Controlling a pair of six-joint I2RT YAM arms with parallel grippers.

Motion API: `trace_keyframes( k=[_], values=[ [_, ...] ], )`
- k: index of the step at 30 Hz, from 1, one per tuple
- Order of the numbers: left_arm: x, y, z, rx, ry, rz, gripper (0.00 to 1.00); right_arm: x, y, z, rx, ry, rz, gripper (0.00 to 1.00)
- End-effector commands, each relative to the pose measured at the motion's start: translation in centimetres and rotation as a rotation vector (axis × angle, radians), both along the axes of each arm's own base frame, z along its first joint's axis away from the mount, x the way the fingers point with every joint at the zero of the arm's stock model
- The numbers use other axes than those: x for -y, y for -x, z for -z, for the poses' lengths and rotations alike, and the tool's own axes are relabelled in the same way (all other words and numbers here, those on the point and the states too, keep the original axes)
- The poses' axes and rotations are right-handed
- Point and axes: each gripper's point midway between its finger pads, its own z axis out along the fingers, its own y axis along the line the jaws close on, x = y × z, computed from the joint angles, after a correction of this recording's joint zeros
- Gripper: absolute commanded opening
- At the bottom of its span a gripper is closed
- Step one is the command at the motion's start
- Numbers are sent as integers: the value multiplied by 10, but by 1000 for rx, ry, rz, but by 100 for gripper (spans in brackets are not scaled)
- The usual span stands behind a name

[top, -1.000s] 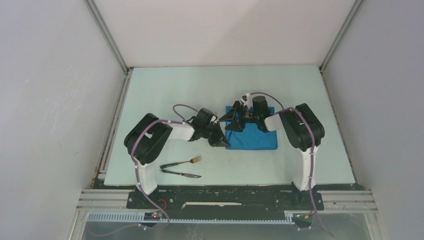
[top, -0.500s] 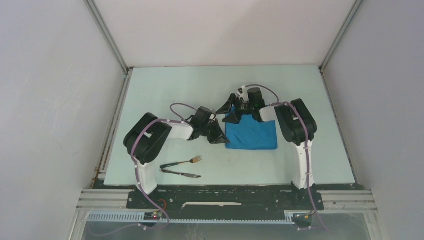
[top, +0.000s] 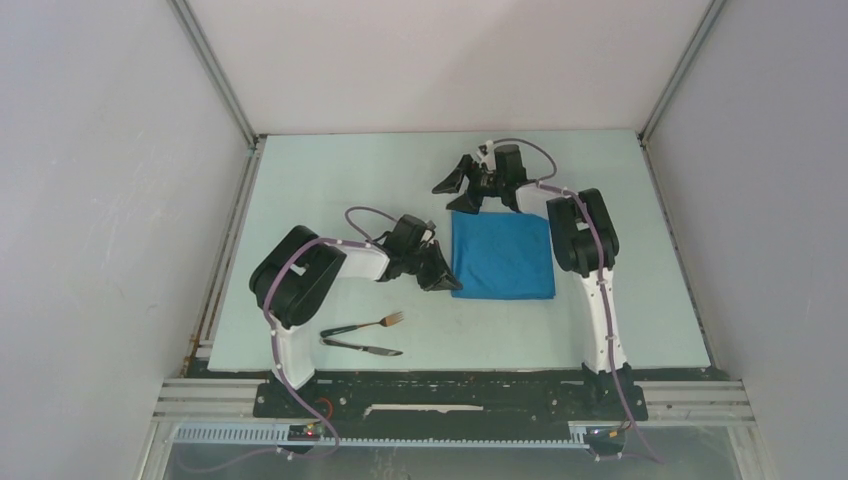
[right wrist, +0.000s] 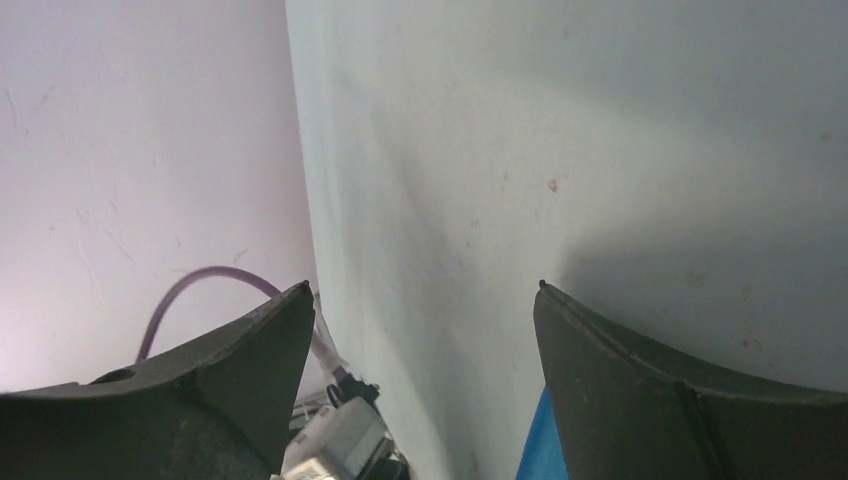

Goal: Fold the napkin into a case and place the utensils inside
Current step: Smooth out the square-folded napkin at the center of the board.

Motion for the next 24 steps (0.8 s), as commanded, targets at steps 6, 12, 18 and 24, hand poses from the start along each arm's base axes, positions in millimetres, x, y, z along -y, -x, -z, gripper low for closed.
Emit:
trace_keyframes(
  k=[6, 12, 18, 24],
  values=[
    [6, -15, -68, 113, -19, 48, 41, 53, 0, -103, 129, 69, 44, 92],
    [32, -53, -102, 116, 90, 13, 49, 99, 45, -74, 67, 30, 107, 94],
    [38, -114, -81, 108, 74, -83, 28, 129, 46, -41, 32, 22, 168, 94],
    [32, -165, -46, 86, 53, -149, 19, 147, 37, -18, 13, 6, 193, 94]
  ],
)
